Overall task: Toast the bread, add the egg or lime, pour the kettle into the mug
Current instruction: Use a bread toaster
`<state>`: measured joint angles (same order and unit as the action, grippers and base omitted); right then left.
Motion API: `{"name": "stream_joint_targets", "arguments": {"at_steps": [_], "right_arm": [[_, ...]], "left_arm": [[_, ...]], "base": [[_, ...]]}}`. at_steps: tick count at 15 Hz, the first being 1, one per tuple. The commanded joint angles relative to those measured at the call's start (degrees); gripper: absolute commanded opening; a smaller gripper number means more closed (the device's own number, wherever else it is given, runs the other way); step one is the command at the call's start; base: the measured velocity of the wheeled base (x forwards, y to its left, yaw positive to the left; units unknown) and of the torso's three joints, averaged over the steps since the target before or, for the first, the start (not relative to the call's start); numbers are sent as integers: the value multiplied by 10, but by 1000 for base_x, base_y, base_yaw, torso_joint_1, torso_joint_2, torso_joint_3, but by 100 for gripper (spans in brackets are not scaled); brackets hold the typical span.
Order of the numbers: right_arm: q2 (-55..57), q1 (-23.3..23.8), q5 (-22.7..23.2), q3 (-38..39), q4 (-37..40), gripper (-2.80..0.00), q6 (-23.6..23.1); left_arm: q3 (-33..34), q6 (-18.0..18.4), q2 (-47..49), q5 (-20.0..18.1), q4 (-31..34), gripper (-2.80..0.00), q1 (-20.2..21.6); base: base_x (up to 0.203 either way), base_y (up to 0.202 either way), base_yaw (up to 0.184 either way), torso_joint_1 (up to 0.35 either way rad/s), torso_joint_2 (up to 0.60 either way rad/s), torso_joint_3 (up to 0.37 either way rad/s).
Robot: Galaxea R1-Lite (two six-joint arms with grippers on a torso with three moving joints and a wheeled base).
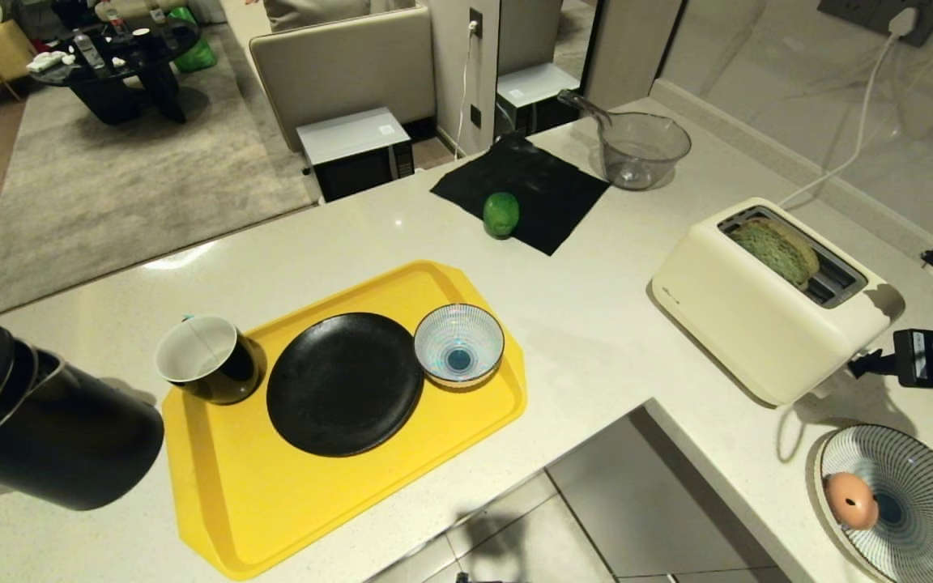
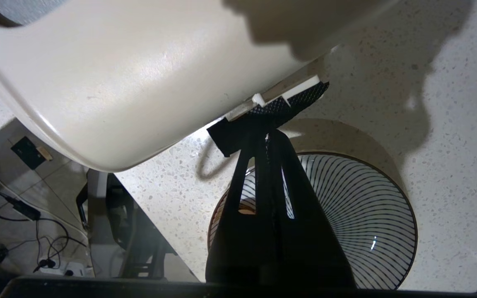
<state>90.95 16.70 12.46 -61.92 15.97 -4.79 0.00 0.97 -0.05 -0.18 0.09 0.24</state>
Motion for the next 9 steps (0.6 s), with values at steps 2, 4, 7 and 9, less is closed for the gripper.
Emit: {"name": "stream_joint_targets", "arguments": {"at_steps": [2, 4, 7, 9], "right_arm": [[1, 0, 0, 18, -26, -280, -8], [2, 0, 0, 22, -34, -280, -13], [4, -2, 1, 22, -34, -280, -13], [5, -2, 0, 22, -35, -280, -13]], "left_arm": [[0, 0, 0, 0, 0, -280, 0], [0, 0, 0, 0, 0, -280, 0], [0, 0, 0, 0, 0, -280, 0], [0, 0, 0, 0, 0, -280, 0]], "base": [[0, 0, 0, 0, 0, 0], [0, 0, 0, 0, 0, 0], [0, 0, 0, 0, 0, 0], [0, 0, 0, 0, 0, 0]]}}
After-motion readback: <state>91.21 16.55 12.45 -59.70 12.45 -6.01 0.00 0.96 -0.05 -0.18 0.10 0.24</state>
